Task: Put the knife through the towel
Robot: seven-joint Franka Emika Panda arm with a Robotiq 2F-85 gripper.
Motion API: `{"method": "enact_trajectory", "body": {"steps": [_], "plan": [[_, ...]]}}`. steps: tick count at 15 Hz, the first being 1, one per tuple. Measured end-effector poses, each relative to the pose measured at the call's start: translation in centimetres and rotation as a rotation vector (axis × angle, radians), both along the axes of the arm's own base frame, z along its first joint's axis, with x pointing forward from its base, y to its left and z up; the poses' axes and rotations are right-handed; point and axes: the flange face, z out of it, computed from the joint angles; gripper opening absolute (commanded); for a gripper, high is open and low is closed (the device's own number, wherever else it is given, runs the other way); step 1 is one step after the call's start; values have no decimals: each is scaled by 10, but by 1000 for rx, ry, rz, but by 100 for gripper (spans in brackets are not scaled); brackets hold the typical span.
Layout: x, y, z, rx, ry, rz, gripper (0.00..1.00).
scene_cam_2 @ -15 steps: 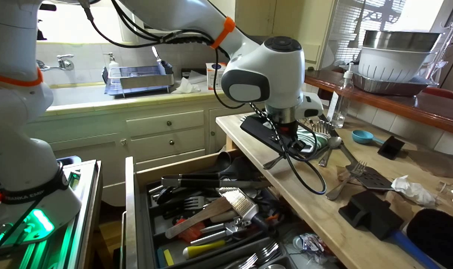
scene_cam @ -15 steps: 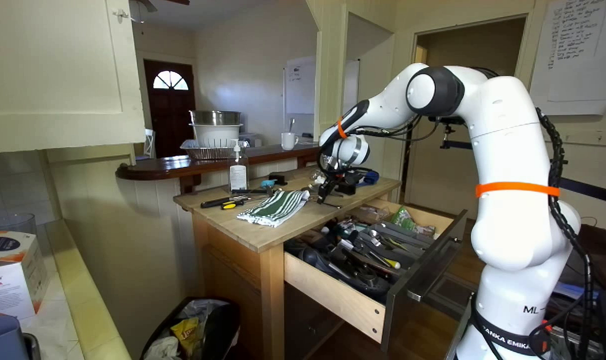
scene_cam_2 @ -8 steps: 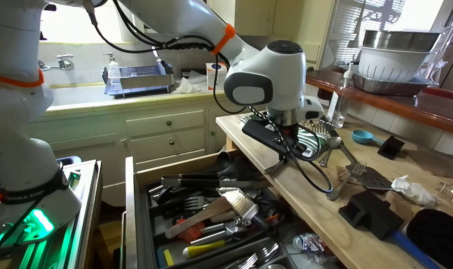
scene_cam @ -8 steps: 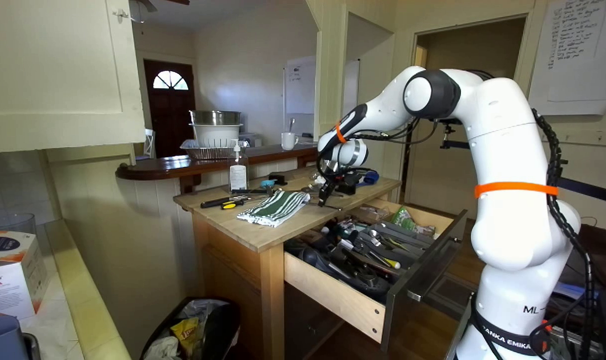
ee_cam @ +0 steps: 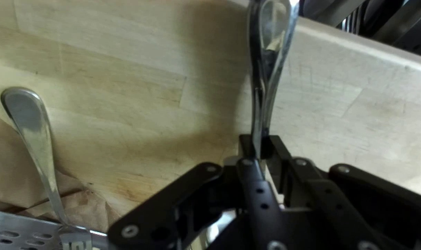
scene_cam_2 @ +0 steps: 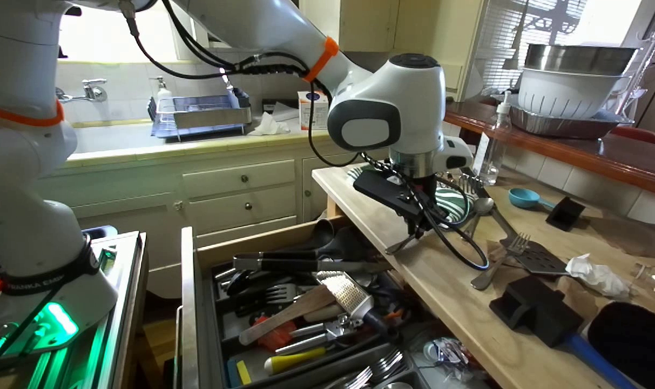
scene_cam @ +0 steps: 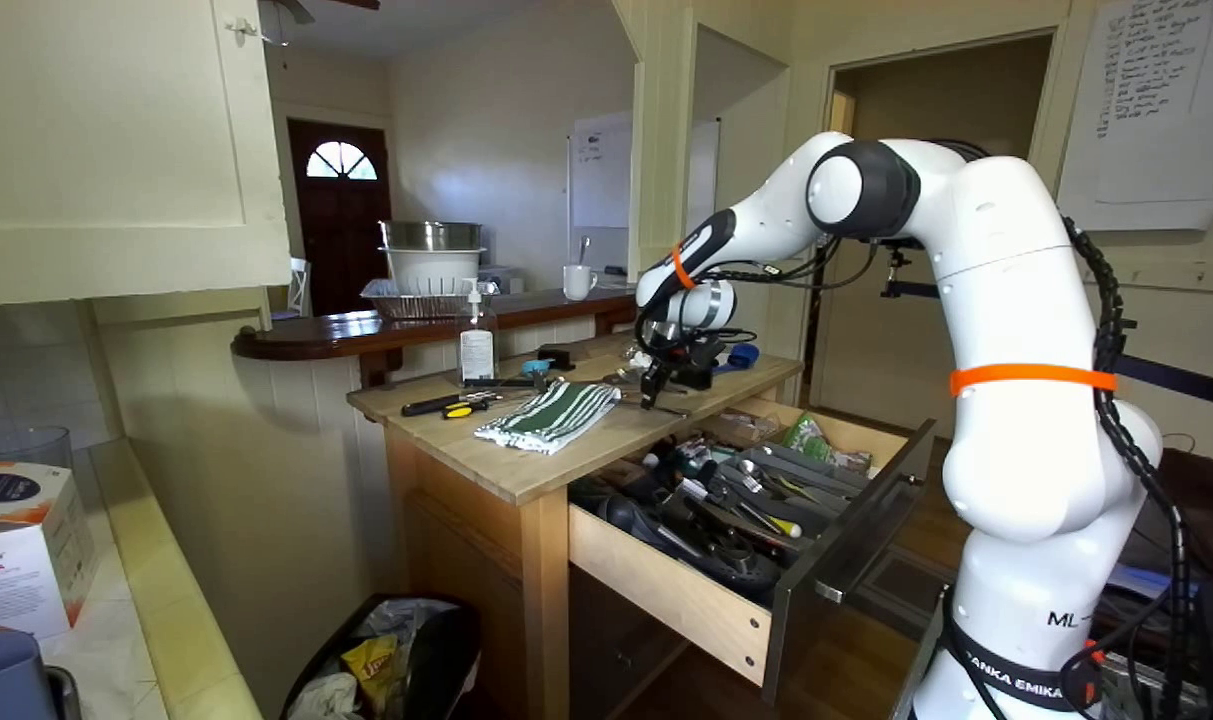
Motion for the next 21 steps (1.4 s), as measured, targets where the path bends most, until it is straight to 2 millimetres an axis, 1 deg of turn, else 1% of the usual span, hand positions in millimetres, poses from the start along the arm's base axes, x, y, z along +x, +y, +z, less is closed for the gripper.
{"method": "enact_trajectory", "body": {"steps": [5,8,13,18,19,20,21], "plan": [[13,1,14,-20,40,45,4],[24,6,21,-12,63,80,4],[45,12,15,-31,66,114,4],[56,10,4,-49,73,116,4],[57,10,2,-52,75,113,31],[58,9,1,-56,77,111,42],[59,9,1,-57,77,108,48]]}}
